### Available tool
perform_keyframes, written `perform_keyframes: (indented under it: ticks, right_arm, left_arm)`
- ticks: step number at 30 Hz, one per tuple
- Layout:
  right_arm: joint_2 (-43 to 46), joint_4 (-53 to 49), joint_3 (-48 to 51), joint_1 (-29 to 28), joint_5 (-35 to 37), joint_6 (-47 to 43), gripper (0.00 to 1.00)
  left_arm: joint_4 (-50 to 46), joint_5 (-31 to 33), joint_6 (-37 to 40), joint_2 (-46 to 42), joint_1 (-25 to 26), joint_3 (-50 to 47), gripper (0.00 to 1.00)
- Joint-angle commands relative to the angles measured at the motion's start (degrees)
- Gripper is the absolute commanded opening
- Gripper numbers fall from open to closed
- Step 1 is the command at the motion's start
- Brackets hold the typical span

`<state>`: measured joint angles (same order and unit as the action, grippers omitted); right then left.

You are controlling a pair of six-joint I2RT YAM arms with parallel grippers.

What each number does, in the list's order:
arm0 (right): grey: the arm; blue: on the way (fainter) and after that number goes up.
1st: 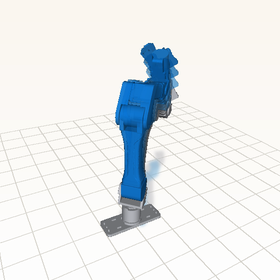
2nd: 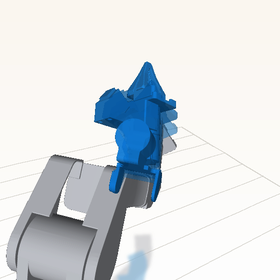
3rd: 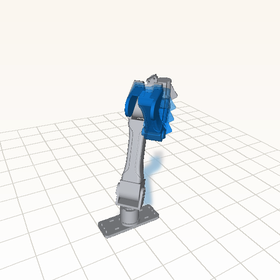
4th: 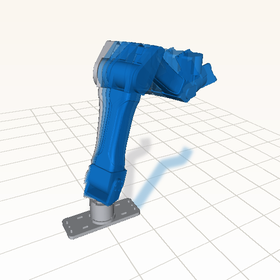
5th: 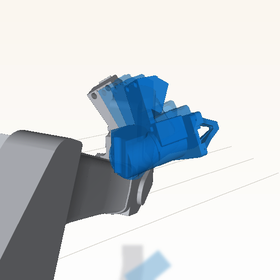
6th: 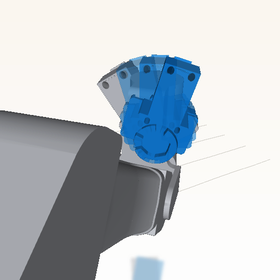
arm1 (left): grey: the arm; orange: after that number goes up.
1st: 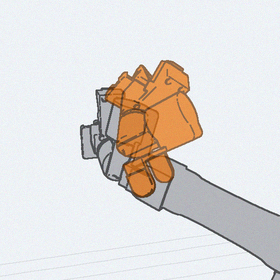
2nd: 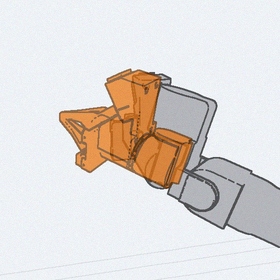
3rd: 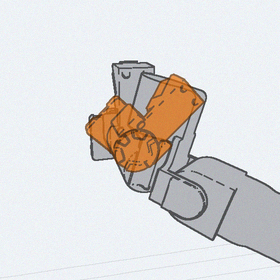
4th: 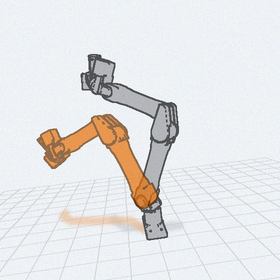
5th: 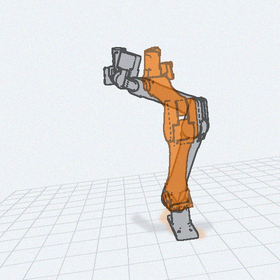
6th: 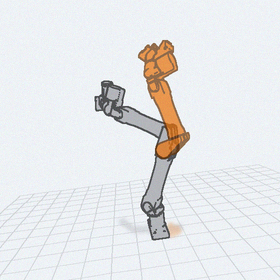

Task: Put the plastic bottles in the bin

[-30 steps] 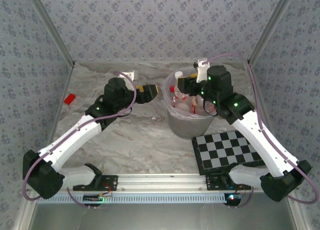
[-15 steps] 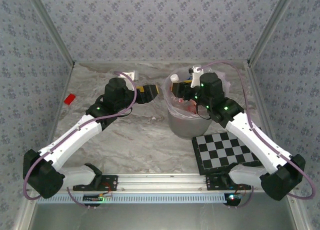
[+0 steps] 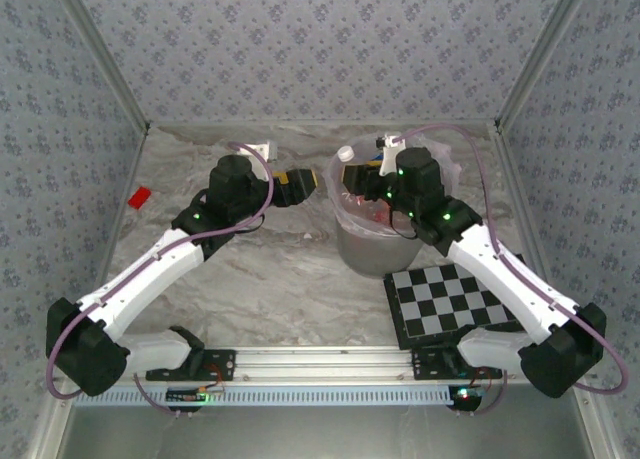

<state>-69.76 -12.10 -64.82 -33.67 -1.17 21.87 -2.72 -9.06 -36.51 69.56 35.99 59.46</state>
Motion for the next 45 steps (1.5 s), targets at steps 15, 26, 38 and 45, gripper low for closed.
perform_keyframes:
  ticks: [15, 26, 38, 45]
  right_arm:
    - [-1.9, -30.3, -21.0, 1.5, 1.5, -10.6, 0.78]
    - [-2.8, -30.2, -12.1, 1.0, 2.7, -8.2, 0.71]
    - [-2.1, -18.5, 7.2, 0.6, 1.9, -2.1, 0.66]
    - [-3.5, -15.0, 11.7, 0.5, 3.6, -1.2, 0.65]
  left_arm:
    - [0.9, -1.4, 0.8, 1.0, -0.3, 2.3, 0.86]
    - [0.1, -0.9, 1.4, 0.1, -0.3, 2.2, 0.87]
    - [2.0, -2.8, 0.3, 2.0, -0.3, 4.4, 0.87]
    - [2.1, -4.4, -0.1, 3.5, -0.3, 6.6, 0.87]
